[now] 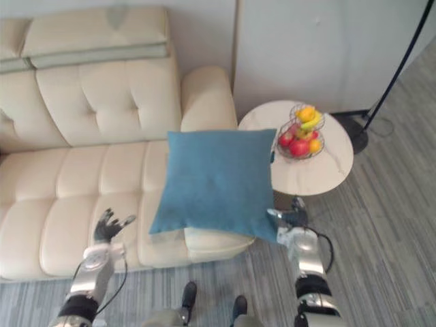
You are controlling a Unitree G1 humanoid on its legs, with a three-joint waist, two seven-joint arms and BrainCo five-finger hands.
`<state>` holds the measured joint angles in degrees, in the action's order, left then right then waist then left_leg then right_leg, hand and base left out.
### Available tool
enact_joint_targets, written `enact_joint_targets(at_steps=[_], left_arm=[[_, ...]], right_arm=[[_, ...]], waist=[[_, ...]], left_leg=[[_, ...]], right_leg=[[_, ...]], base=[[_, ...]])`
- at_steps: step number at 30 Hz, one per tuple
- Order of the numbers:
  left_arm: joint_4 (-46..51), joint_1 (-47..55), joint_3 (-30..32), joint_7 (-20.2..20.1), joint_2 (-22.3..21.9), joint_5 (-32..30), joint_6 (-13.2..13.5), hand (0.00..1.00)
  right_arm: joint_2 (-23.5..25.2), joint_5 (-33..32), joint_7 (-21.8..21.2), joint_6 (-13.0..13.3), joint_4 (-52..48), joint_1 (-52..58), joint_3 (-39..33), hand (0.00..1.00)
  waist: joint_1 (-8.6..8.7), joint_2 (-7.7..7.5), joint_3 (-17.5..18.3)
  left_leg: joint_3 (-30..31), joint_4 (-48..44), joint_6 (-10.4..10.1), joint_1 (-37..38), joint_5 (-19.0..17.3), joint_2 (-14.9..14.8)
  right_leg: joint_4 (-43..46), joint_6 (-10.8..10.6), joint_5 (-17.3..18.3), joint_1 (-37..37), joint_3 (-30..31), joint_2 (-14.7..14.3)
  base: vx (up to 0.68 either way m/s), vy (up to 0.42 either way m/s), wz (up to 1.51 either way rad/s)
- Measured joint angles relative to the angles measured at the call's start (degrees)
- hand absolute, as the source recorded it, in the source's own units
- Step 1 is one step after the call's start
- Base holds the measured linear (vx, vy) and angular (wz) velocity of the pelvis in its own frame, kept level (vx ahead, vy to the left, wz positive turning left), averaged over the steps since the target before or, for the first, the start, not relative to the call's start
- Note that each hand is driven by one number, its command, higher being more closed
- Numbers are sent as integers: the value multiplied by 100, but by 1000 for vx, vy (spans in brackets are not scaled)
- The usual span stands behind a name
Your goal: Pick up cushions and gather them together orderly.
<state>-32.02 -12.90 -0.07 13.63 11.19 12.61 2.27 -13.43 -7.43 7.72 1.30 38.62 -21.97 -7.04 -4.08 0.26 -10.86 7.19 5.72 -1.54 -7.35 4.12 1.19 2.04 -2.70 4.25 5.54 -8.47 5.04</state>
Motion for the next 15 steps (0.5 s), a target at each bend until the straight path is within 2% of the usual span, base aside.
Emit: enact_joint_targets(at_steps=[4, 7, 8, 10, 15], left_arm=[[-60, -789, -447, 210, -150, 68, -3, 0], [-131, -1156, -632, 293, -243, 112, -6, 0], [-134, -1325, -680, 333, -333, 112, -9, 100], [-197, -1602, -852, 439, -426, 152, -8, 100], [-233, -1756, -860, 544, -438, 326, -5, 100]], right_arm=[[4, -179, 209, -2, 0, -484, 76, 0], [106, -273, 338, -9, -18, -644, 169, 0], [188, -290, 421, -19, -154, -701, 175, 100], [235, -398, 537, -18, -339, -801, 301, 100], [281, -398, 715, -23, -621, -859, 370, 100]], waist=[[-52, -6, -171], [-65, -12, -326], [-65, -18, -332], [-65, -17, -378], [-69, -2, -460]], left_leg=[[-50, -312, -4, -673, 2, -17], [-180, -337, -8, -727, 0, -62], [-222, -440, -11, -908, -2, -63], [-299, -489, -13, -1110, -3, -66], [-366, -483, -97, -1157, 11, -106]], right_leg=[[450, 14, 10, 749, 114, 7], [726, 43, 37, 979, 187, 9], [889, 49, 41, 1211, 244, 12], [1052, 94, 109, 1484, 285, 24], [1221, 133, 202, 1620, 293, 19]], base=[[-25, 7, -3], [-77, 1, -20], [-79, 1, -20], [-107, -12, -16], [-109, -42, -4]])
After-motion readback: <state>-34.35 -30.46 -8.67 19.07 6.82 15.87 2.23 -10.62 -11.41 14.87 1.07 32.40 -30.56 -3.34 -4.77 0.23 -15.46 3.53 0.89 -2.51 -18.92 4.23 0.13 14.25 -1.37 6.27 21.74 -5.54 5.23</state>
